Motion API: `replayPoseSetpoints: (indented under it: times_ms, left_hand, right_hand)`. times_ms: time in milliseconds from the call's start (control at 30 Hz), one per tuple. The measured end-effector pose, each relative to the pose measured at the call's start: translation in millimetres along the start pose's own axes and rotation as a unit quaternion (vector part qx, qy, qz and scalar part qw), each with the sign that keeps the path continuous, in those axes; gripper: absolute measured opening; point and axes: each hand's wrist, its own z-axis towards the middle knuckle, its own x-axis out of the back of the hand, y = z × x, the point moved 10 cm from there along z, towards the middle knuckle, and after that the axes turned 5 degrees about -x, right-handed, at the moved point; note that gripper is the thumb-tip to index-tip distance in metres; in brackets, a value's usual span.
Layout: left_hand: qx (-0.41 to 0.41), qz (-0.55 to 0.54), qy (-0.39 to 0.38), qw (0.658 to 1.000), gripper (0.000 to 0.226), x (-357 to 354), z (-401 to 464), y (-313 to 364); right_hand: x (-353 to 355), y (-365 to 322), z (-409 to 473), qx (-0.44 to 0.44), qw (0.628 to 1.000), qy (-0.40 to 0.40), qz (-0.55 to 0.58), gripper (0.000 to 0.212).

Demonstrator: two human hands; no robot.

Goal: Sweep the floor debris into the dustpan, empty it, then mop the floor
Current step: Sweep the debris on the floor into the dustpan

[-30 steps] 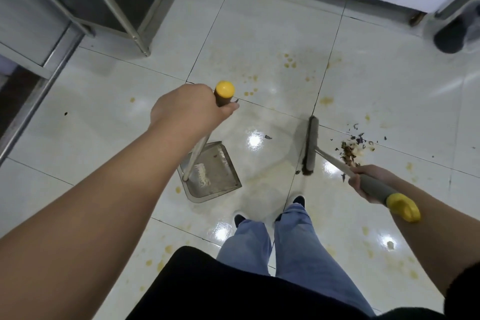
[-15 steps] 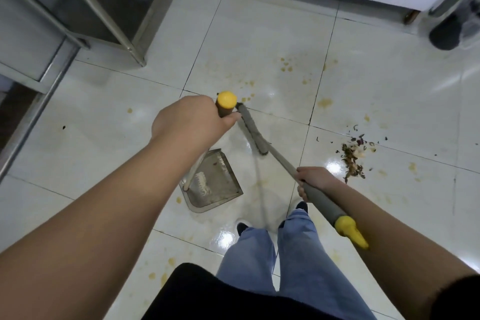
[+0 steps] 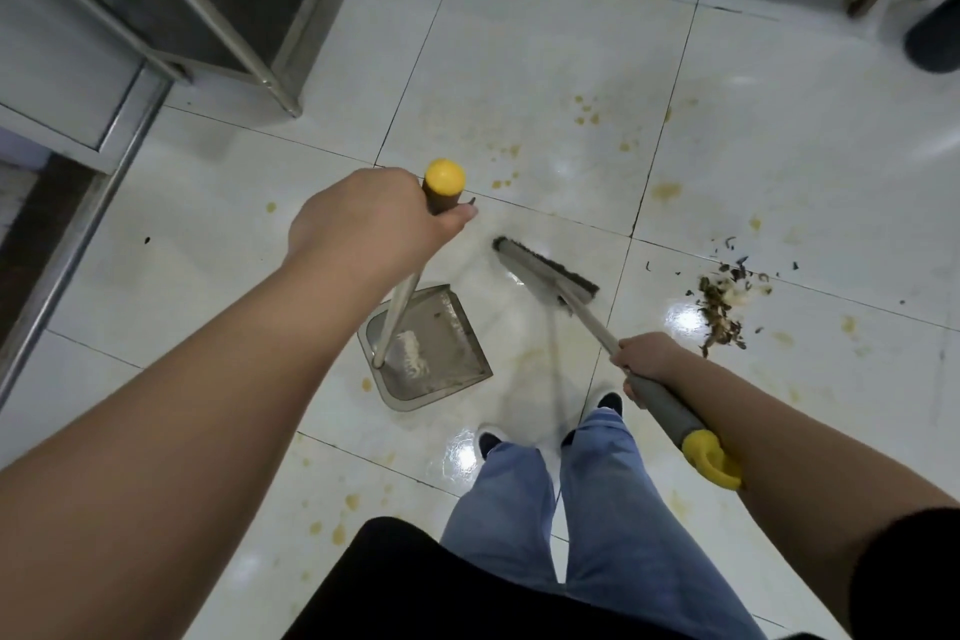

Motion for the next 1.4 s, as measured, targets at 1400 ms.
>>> replayPoseSetpoints:
  times_ms: [1400]
  left_hand:
    - [0.023, -0.003, -0.001, 1.000, 0.059, -1, 8, -4]
  right_hand:
    - [14, 63, -36, 0.022, 0.971, 0.005, 0.238, 0.035]
